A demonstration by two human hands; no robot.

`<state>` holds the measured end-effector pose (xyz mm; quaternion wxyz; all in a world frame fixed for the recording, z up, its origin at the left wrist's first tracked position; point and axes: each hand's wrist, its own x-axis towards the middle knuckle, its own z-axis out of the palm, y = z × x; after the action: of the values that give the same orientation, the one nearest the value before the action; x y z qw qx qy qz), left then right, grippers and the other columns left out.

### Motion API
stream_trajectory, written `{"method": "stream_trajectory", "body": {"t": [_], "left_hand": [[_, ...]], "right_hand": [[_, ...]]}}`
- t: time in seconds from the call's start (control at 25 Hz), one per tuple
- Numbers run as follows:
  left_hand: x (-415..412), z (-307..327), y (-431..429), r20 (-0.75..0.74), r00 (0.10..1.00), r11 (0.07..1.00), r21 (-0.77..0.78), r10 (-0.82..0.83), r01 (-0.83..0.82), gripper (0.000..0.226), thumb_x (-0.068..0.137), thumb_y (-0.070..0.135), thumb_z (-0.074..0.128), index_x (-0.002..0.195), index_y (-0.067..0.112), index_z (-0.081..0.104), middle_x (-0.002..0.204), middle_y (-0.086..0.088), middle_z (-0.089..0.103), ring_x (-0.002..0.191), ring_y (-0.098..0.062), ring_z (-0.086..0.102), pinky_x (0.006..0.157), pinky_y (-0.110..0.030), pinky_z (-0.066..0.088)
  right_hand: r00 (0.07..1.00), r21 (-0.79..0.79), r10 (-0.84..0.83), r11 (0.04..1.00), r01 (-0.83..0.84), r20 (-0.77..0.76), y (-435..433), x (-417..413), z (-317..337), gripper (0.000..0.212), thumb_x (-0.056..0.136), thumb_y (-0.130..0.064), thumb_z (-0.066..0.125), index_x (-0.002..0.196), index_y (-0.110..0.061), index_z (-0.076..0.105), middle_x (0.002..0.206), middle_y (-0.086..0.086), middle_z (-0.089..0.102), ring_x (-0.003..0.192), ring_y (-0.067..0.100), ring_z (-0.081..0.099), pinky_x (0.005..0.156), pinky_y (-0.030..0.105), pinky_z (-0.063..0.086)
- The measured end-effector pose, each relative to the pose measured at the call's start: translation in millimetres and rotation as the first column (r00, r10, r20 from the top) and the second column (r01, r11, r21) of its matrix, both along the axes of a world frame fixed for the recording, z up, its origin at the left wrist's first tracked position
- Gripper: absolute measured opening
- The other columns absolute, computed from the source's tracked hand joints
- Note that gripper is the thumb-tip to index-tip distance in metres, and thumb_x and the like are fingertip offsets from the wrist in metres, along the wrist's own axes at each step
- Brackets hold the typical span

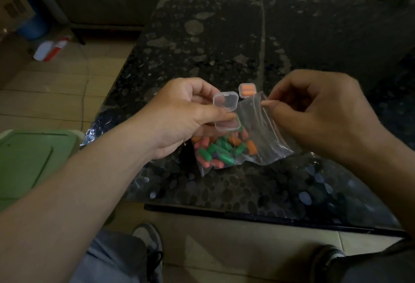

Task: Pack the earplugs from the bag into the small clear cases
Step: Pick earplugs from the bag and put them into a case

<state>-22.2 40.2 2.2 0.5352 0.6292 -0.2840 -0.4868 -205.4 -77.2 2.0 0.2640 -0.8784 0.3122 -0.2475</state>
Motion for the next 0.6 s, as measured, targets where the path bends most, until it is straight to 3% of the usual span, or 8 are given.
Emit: {"method": "stream_trajectory", "body": {"t": [0.12,0.28,0.6], "left_hand": [[-2,-1,-1,0.011,1.000,1.000,-0.010,0.000,0.000,0.024,0.081,-0.005,0.078,0.100,0.003,0.065,0.091,-0.010,0.080,0.086,-0.028,0.079,0.067,-0.030,0.063],[-5,0,-2,0.041,0.999,1.000,-0.020,-0.022,0.023,0.018,0.083,-0.004,0.077,0.097,0.003,0.065,0.080,-0.010,0.077,0.074,-0.025,0.078,0.062,-0.029,0.062],[-12,5,-3,0.012,1.000,1.000,-0.018,-0.025,0.025,0.015,0.085,-0.006,0.074,0.094,0.003,0.066,0.077,-0.010,0.073,0.066,-0.023,0.075,0.051,-0.023,0.056]], "right_hand": [[0.995,0.012,0.055,0.998,-0.056,0.078,5,1,2,0.011,0.085,-0.035,0.070,0.088,-0.024,0.071,0.074,-0.014,0.066,0.073,0.003,0.066,0.063,0.020,0.056],[0.978,0.021,0.204,0.978,-0.206,0.051,17,7,-4,0.022,0.082,-0.042,0.066,0.092,-0.026,0.076,0.085,-0.013,0.066,0.077,0.007,0.065,0.067,0.024,0.054],[0.981,0.015,0.183,0.983,-0.185,0.067,20,8,-13,0.014,0.085,-0.028,0.070,0.094,-0.027,0.080,0.083,-0.016,0.072,0.075,0.004,0.066,0.064,0.026,0.055]]}}
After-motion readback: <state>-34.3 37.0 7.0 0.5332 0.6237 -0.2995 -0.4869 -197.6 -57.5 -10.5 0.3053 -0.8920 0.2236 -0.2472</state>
